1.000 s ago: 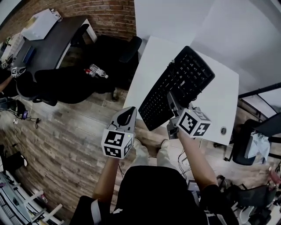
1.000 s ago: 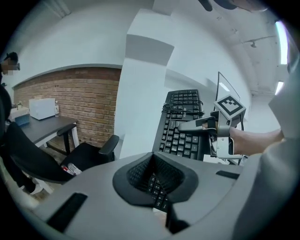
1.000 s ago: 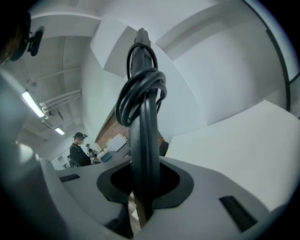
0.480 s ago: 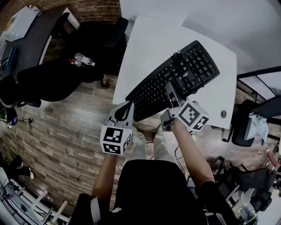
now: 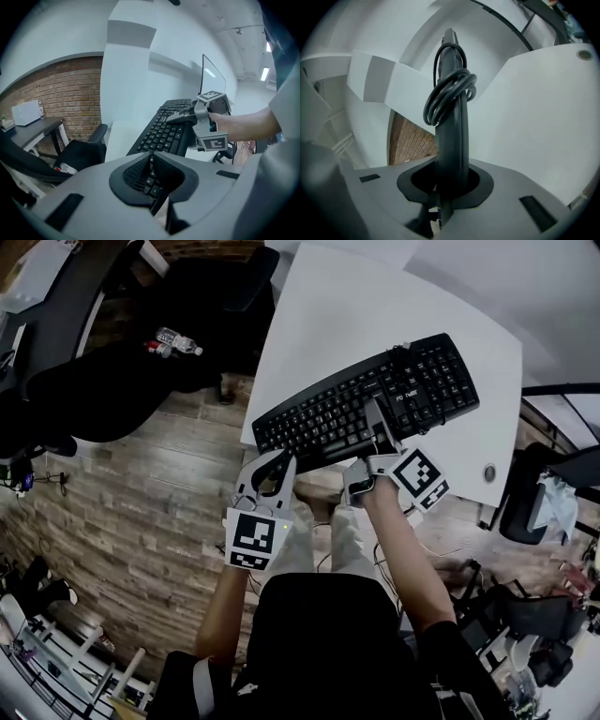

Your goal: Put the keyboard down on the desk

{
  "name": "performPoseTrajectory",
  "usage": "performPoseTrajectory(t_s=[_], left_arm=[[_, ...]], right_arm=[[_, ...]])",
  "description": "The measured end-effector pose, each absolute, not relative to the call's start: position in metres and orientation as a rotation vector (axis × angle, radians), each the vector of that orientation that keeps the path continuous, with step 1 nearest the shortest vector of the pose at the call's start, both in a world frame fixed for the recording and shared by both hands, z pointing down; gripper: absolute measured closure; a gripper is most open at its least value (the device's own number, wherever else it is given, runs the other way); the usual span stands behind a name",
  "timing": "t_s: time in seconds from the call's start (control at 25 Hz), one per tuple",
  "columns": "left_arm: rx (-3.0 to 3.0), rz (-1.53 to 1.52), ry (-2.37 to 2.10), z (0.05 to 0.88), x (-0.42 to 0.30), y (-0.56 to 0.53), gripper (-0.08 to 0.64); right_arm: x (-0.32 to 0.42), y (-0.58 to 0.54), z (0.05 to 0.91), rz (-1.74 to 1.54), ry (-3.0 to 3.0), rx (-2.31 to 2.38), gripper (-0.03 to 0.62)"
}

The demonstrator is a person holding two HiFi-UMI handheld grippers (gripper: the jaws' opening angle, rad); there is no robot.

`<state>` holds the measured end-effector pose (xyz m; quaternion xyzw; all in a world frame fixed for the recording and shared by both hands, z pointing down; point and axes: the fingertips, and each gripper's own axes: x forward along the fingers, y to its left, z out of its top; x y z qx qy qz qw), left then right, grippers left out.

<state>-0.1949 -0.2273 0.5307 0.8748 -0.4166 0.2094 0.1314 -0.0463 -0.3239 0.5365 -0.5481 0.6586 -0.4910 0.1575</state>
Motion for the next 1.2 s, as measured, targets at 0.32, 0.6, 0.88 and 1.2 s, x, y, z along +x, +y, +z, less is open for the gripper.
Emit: performPoseTrajectory(t_s=[0.32,0.6,0.88,1.2], left_arm=[[2.642,0.959,-1.156,0.576,-0.190,-0.205,0.438],[2.784,1.292,-1.148,0.596,-0.178,-0.195,0.331],[2.795,1.371,-1.108,0.600,-0.171,-0.183,0.314],[2.707,1.511,-1.223,0.623,-0.180,-0.197,0.305]], right_arm=[[-0.037,-0.310,0.581,-1.529,1.639,-1.605,0.492],[-0.033,-0.300,0.605,-1.584,1.540,-1.536,0.492],[-0.027,-0.297,0.618,-1.622,1.463,-1.561,0.491],[-0.028,-0.290,0.631,-1.681,1.431,-1.553,0.491]])
